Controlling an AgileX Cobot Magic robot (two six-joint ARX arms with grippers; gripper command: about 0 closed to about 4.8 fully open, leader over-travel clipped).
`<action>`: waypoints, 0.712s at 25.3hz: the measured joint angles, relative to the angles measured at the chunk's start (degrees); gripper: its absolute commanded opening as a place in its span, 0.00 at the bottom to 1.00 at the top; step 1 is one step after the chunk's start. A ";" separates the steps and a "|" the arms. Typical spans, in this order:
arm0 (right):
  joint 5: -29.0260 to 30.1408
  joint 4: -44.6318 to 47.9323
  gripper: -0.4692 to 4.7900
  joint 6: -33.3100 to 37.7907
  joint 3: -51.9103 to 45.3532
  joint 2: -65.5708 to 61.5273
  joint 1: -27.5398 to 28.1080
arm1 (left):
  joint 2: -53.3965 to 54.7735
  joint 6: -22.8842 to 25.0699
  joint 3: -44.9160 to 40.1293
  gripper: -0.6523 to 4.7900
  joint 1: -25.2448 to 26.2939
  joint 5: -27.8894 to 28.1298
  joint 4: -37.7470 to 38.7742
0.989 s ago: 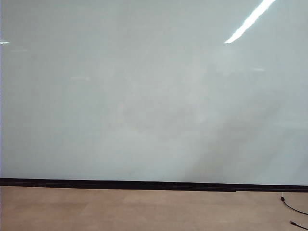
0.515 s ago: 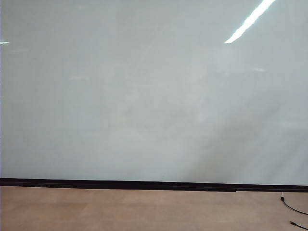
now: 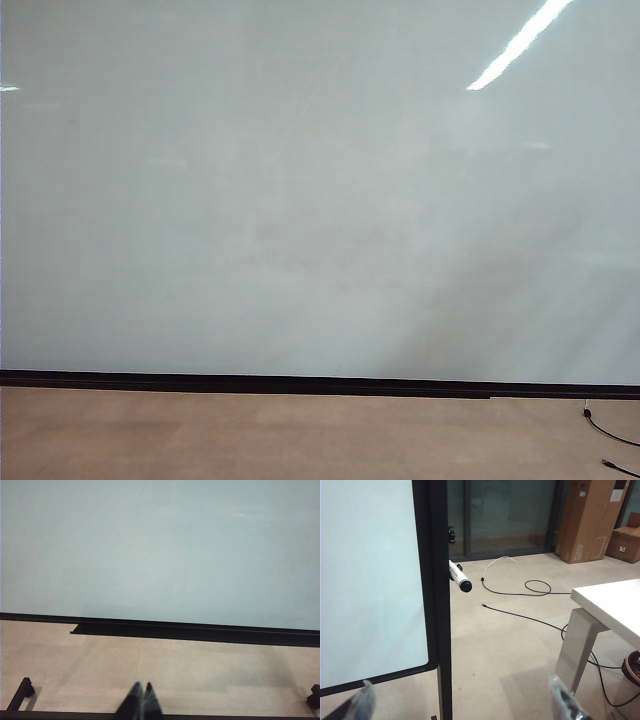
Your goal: Pick up the pen on the shelf to the right of the whiteboard and write the letter Z.
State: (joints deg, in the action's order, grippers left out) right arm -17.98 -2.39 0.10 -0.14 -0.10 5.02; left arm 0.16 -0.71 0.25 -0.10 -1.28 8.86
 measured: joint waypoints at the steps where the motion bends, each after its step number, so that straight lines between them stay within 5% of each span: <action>1: 0.02 0.00 1.00 0.00 0.00 0.00 0.00 | 0.00 0.02 0.00 0.11 0.00 0.00 0.00; 18: -2.29 2.71 1.00 0.02 2.58 -0.63 -0.09 | 0.00 0.02 0.02 0.11 0.00 0.00 0.00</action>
State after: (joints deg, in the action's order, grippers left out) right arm -20.27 0.32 0.12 2.44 -0.73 4.93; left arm 0.16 -0.69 0.27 -0.10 -1.28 8.86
